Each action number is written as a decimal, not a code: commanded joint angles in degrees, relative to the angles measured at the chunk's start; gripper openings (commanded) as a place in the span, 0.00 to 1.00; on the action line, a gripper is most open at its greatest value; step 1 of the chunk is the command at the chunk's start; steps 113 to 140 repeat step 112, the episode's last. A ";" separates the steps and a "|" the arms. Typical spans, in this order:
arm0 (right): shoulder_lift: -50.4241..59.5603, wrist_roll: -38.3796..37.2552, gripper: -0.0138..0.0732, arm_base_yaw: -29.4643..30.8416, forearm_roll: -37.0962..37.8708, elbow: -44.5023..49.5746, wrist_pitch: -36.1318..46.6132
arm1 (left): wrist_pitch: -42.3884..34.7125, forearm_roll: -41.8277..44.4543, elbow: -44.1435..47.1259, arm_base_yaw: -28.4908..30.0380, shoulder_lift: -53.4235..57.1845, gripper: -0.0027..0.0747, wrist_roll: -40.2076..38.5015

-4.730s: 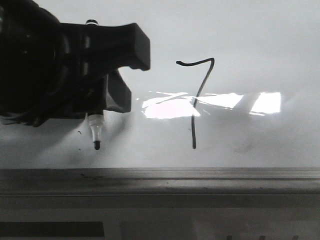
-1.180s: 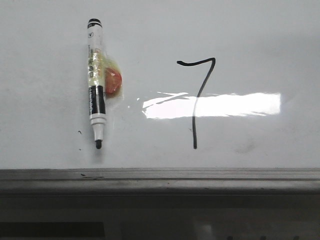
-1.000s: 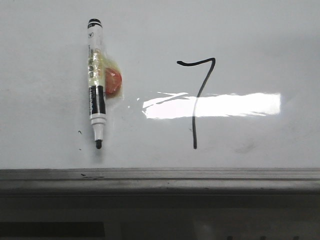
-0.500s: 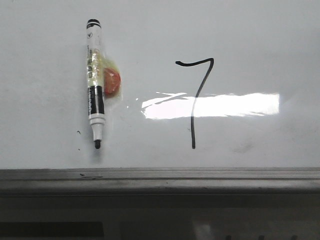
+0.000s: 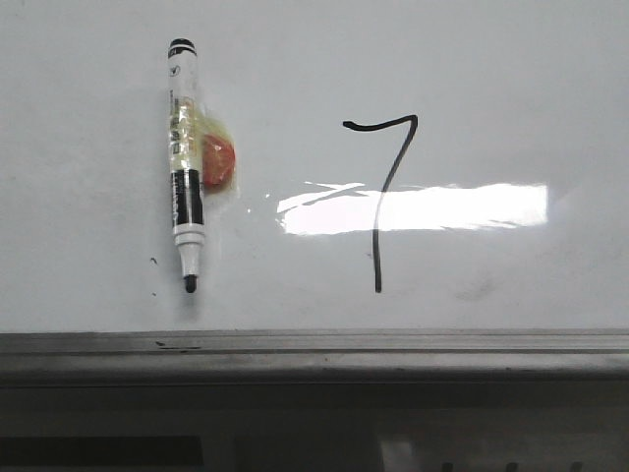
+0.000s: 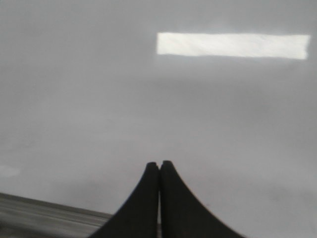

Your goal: Write number 7 on whiteboard

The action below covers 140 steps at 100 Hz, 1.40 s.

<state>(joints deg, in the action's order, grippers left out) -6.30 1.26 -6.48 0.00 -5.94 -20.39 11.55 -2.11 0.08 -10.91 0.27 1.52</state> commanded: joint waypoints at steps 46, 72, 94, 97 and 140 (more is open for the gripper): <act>7.71 -2.96 0.08 4.35 6.85 7.41 2.11 | -4.24 0.00 1.26 0.17 1.67 0.01 -0.61; 7.71 -2.85 0.08 4.35 6.75 7.41 2.37 | -4.24 0.00 1.26 0.17 1.67 0.01 -0.61; 7.82 -2.85 0.08 4.35 6.75 7.41 2.37 | -4.24 0.00 1.26 0.17 1.67 0.01 -0.61; 7.82 -2.85 0.08 4.35 6.75 7.41 2.37 | -4.24 0.00 1.26 0.17 1.67 0.01 -0.61; 7.82 -2.85 0.08 4.35 6.75 7.41 2.37 | -4.24 0.00 1.26 0.17 1.67 0.01 -0.61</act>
